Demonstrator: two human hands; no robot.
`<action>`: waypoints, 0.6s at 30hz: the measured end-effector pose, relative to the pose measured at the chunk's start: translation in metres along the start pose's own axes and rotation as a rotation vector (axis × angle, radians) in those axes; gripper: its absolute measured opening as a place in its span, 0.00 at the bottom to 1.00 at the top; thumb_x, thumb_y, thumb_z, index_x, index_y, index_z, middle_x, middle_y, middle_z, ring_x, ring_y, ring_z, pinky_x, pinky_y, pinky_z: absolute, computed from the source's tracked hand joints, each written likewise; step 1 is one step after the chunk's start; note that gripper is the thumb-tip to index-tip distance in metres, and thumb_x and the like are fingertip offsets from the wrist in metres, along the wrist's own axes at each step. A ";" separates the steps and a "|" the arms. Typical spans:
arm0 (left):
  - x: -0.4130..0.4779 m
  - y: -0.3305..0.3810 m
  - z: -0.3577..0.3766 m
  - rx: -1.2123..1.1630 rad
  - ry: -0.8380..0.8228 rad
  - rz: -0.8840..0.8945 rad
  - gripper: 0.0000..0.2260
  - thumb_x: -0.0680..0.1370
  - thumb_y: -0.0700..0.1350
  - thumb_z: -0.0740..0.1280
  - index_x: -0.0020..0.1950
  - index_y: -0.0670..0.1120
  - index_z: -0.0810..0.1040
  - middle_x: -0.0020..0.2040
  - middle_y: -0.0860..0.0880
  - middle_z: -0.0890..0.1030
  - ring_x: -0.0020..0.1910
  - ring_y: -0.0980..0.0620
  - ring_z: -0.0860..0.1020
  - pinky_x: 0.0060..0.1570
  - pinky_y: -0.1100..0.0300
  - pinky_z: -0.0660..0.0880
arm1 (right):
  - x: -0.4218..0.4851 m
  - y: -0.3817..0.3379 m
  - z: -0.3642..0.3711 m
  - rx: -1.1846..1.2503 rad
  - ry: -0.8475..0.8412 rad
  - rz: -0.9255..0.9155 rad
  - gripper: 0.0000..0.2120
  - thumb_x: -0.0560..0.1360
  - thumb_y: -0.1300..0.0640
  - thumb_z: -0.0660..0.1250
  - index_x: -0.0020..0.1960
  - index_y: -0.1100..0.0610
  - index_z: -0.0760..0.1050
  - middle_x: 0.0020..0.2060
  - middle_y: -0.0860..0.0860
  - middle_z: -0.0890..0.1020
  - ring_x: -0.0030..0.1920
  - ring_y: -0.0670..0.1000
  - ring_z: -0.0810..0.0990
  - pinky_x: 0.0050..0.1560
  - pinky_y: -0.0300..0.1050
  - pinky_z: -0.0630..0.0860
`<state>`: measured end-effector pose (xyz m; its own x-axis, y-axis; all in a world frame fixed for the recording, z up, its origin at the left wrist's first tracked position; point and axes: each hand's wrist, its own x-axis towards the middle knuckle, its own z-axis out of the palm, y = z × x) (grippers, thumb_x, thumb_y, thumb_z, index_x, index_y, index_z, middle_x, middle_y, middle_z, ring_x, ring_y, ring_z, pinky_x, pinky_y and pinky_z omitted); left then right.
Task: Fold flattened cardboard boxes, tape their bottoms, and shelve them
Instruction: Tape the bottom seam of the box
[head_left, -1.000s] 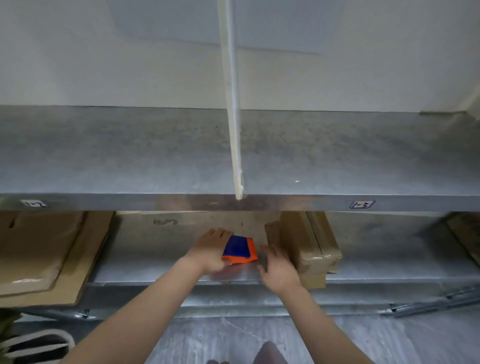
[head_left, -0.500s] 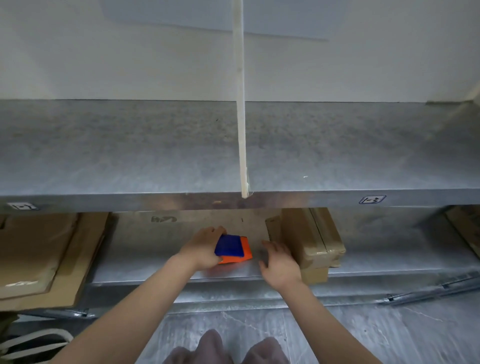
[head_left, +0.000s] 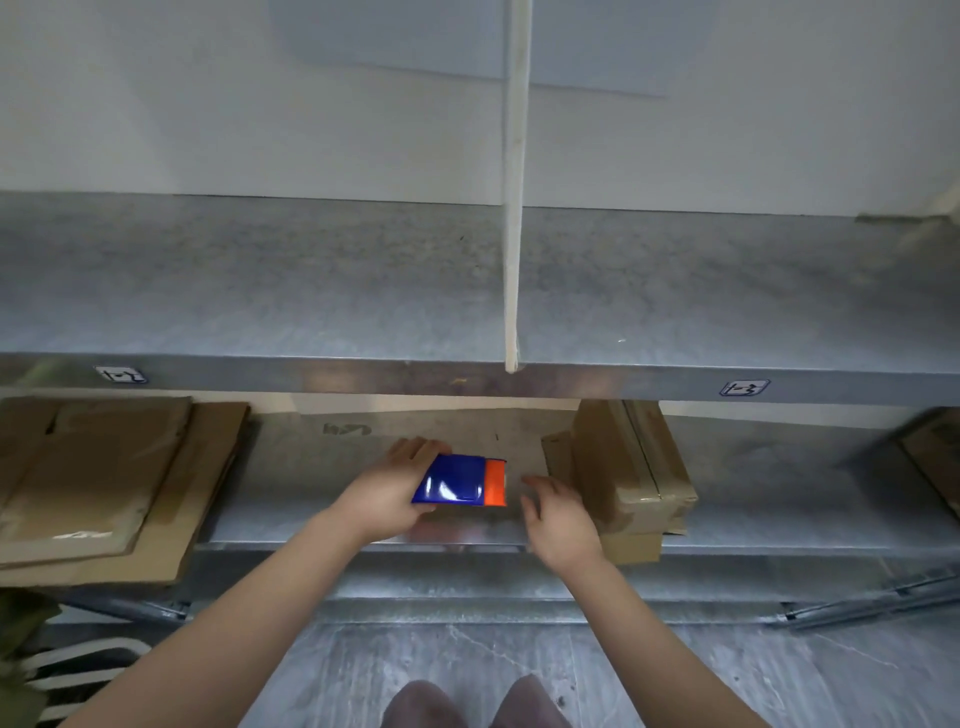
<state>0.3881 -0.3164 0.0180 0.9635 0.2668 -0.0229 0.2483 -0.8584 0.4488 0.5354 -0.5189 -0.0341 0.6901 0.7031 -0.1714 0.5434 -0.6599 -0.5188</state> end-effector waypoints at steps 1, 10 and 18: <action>0.003 0.005 -0.005 0.003 0.017 0.042 0.23 0.72 0.43 0.70 0.66 0.48 0.70 0.60 0.51 0.73 0.57 0.51 0.70 0.51 0.60 0.68 | 0.000 -0.002 -0.005 0.046 0.031 -0.007 0.18 0.82 0.54 0.57 0.70 0.53 0.70 0.67 0.53 0.75 0.66 0.55 0.72 0.64 0.46 0.69; 0.035 0.074 -0.069 0.000 0.033 0.124 0.20 0.76 0.44 0.66 0.65 0.56 0.66 0.56 0.57 0.74 0.53 0.52 0.74 0.49 0.58 0.71 | -0.008 -0.013 -0.090 0.380 0.305 -0.090 0.14 0.83 0.58 0.57 0.64 0.57 0.76 0.57 0.53 0.81 0.57 0.53 0.79 0.53 0.40 0.71; 0.051 0.129 -0.060 -0.021 0.077 0.198 0.19 0.76 0.46 0.68 0.64 0.53 0.66 0.54 0.55 0.74 0.49 0.55 0.73 0.47 0.58 0.70 | -0.029 0.018 -0.134 0.467 0.219 -0.026 0.12 0.83 0.55 0.55 0.59 0.56 0.76 0.46 0.53 0.82 0.47 0.54 0.78 0.45 0.46 0.71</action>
<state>0.4631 -0.3874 0.1283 0.9826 0.1272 0.1353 0.0522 -0.8884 0.4561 0.5898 -0.5866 0.0739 0.7904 0.6126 -0.0003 0.3245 -0.4190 -0.8480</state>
